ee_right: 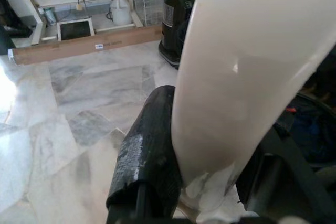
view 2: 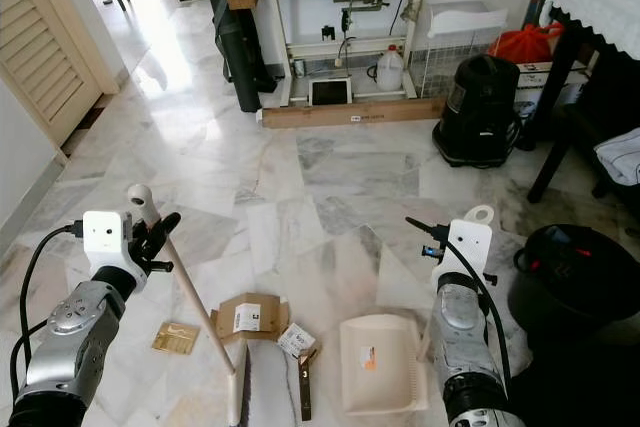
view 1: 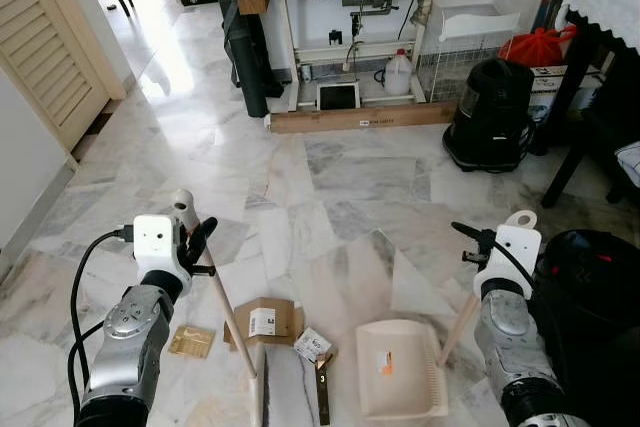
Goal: Sweep floor
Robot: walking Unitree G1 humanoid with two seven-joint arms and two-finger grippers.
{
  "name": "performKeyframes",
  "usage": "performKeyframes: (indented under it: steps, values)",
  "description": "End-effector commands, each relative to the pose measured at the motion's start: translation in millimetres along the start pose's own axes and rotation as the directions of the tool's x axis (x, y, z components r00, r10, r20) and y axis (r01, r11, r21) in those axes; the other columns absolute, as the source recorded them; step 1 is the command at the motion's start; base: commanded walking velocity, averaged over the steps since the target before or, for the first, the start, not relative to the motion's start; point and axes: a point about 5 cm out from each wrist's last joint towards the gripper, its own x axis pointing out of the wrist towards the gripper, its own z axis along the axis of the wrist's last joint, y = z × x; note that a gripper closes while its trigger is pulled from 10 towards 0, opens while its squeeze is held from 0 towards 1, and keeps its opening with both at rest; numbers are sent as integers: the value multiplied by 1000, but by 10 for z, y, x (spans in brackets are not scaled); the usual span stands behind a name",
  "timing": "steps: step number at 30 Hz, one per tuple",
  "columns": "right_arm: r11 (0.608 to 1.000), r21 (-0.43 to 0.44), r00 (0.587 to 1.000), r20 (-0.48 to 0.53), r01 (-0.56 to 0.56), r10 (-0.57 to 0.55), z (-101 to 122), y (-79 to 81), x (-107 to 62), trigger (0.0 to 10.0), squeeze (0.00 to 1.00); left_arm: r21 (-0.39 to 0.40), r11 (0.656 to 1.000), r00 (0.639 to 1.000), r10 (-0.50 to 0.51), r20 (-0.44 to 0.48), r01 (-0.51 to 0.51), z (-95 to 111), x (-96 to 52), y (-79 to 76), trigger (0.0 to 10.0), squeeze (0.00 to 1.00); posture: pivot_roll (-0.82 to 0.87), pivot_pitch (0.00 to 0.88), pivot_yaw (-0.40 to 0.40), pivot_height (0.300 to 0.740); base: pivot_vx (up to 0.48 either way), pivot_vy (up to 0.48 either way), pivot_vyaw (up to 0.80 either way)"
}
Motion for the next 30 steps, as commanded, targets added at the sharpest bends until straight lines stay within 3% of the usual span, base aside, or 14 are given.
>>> performKeyframes:
  steps: [1, 15, 30]
  values:
    - [1000, -13, 1000, 23, -14, 14, 6, 42, -16, 10000, 0, 8, 1000, 999, 2, 43, -2, 108, -5, 32, 10000, 0, 115, 20, 102, 740, 0, 0, 0]
    - [998, -27, 997, -59, -48, 47, -221, 118, -106, 10000, 0, -16, 999, 999, -40, 20, 40, 95, 24, -17, 10000, 0, 128, 31, 103, 740, 0, 0, 0]
    - [996, 7, 993, -77, -85, 85, -215, 209, -95, 10000, 0, -62, 994, 996, -87, -31, 85, 17, 46, -69, 10000, 0, 118, 33, 96, 740, 0, 0, 0]
